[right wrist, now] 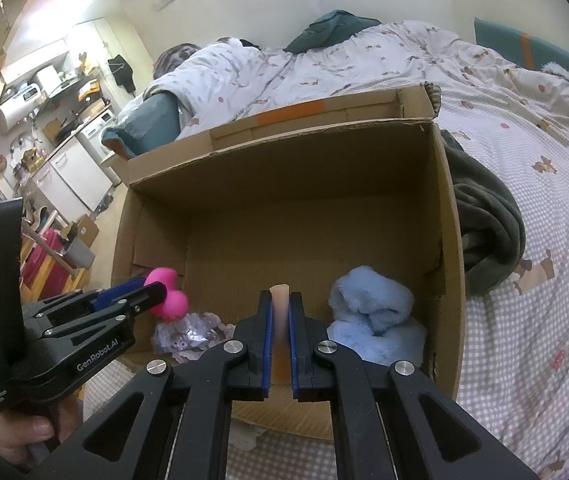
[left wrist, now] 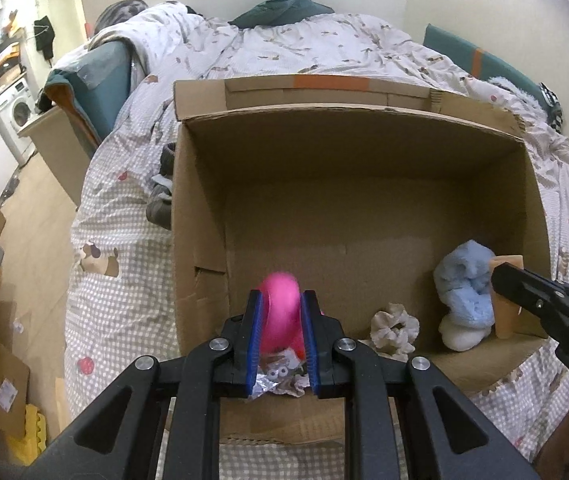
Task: Organize soft objects
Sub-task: 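Lower both items into the box and open both tools to release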
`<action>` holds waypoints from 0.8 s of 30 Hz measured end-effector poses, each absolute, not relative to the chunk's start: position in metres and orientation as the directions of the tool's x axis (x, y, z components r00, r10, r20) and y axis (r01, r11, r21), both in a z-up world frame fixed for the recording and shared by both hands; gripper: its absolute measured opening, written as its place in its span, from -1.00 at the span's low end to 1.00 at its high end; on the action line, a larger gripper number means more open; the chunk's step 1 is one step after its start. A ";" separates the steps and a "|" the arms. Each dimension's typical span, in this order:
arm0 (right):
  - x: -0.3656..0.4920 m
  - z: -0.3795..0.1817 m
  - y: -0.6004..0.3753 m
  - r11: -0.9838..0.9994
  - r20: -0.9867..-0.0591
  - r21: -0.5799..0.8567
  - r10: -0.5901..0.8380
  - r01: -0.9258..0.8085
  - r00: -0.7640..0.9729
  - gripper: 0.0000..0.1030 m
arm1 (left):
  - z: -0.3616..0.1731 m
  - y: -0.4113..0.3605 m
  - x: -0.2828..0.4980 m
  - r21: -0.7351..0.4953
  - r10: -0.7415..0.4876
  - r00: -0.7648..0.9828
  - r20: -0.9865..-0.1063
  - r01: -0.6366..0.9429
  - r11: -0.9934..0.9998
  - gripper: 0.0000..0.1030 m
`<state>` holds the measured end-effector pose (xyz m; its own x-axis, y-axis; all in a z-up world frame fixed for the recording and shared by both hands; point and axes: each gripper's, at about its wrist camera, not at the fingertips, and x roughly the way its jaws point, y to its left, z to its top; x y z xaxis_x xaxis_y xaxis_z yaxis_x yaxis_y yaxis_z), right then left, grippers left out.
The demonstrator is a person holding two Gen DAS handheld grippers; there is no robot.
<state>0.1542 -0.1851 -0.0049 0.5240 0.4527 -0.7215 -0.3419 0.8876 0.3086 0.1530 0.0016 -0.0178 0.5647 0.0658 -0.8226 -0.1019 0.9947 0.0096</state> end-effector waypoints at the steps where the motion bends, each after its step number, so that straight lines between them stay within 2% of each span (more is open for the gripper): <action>1: 0.155 -0.005 -0.185 0.890 -0.724 0.305 0.448 -0.340 0.525 -0.87 | -0.018 0.003 0.153 0.009 0.068 0.566 -0.822 -0.107 0.994 -0.67; 10: 0.156 -0.008 -0.184 0.899 -0.735 0.286 0.428 -0.333 0.526 -0.87 | -0.019 -0.003 0.152 0.020 0.064 0.565 -0.823 -0.083 0.996 -0.64; 12: 0.156 -0.008 -0.184 0.898 -0.735 0.288 0.430 -0.334 0.524 -0.87 | -0.020 -0.005 0.152 0.026 0.065 0.560 -0.826 -0.078 0.997 -0.53; 14: 0.156 -0.009 -0.183 0.897 -0.737 0.288 0.430 -0.334 0.521 -0.86 | -0.020 -0.006 0.151 0.025 0.062 0.559 -0.827 -0.075 0.997 -0.12; 15: 0.156 -0.009 -0.183 0.897 -0.739 0.289 0.432 -0.335 0.518 -0.84 | -0.019 -0.005 0.150 0.024 0.063 0.562 -0.825 -0.076 0.997 0.02; 16: 0.156 -0.010 -0.183 0.895 -0.741 0.294 0.435 -0.336 0.512 -0.76 | -0.018 -0.005 0.149 0.026 0.068 0.568 -0.820 -0.082 0.996 0.19; 17: 0.157 -0.010 -0.182 0.894 -0.742 0.297 0.437 -0.336 0.508 -0.62 | -0.016 -0.005 0.148 0.027 0.073 0.579 -0.812 -0.088 0.996 0.23; 19: 0.157 -0.010 -0.181 0.894 -0.742 0.296 0.437 -0.336 0.509 -0.49 | -0.015 -0.005 0.148 0.028 0.074 0.585 -0.808 -0.087 0.996 0.23; 21: 0.156 -0.008 -0.180 0.890 -0.735 0.303 0.446 -0.341 0.511 -0.20 | -0.015 -0.005 0.149 0.032 0.077 0.580 -0.811 -0.087 0.996 0.24; 22: 0.155 -0.008 -0.181 0.888 -0.729 0.308 0.451 -0.341 0.515 0.32 | -0.015 -0.005 0.149 0.033 0.078 0.578 -0.812 -0.088 0.996 0.24; 23: 0.153 -0.005 -0.182 0.885 -0.713 0.317 0.459 -0.340 0.530 0.55 | -0.016 -0.005 0.149 0.034 0.079 0.577 -0.813 -0.089 0.995 0.24; 24: 0.152 -0.003 -0.183 0.882 -0.696 0.326 0.467 -0.340 0.545 0.55 | -0.016 -0.005 0.149 0.034 0.079 0.575 -0.814 -0.089 0.995 0.24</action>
